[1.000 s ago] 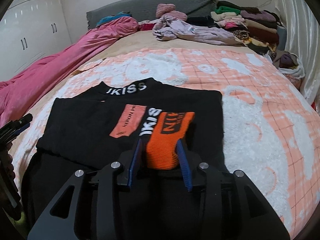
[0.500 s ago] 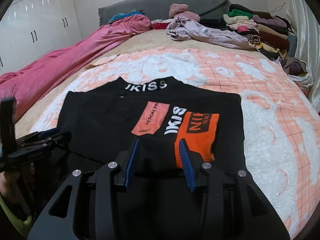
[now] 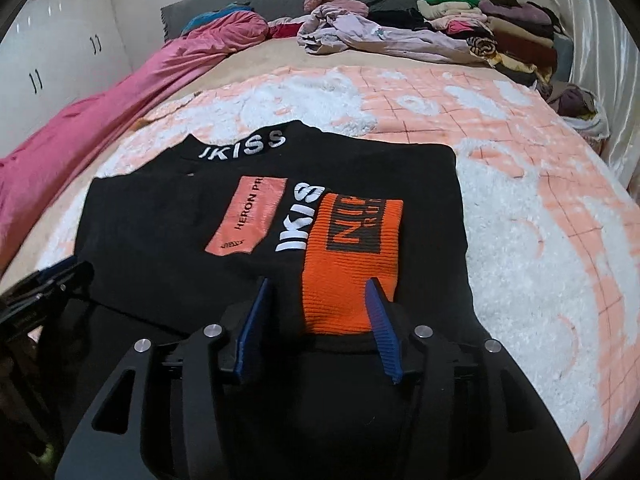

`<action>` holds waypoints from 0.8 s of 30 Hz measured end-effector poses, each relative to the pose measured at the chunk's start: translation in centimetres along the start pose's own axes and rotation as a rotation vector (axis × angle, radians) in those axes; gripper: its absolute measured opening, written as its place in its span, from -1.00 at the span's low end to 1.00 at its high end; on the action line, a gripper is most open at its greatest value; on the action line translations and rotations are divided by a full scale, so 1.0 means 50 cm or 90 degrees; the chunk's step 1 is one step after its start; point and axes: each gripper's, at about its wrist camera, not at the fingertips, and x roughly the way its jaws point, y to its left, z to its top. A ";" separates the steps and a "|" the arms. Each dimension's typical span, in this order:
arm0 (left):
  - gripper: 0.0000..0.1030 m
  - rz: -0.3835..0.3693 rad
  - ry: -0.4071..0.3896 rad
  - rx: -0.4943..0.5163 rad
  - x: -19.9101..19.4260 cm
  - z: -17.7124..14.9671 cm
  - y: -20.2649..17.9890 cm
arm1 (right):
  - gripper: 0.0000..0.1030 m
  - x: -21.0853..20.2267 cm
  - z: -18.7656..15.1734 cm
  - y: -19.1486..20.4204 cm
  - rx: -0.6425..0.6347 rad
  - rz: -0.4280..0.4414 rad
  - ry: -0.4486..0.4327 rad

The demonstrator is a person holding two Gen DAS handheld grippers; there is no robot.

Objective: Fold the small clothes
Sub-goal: 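Open the right gripper and withdraw it from the cuff, then move both open grippers along the black shirt to its hem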

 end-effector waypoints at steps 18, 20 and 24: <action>0.60 0.033 -0.064 -0.049 -0.063 0.006 0.035 | 0.44 -0.043 0.003 0.040 -0.006 0.013 -0.019; 0.81 0.040 -0.071 -0.060 -0.070 0.005 0.040 | 0.53 -0.046 0.003 0.042 -0.007 0.013 -0.020; 0.81 0.048 -0.079 -0.071 -0.085 -0.001 0.050 | 0.67 -0.057 0.007 0.039 0.004 0.014 -0.031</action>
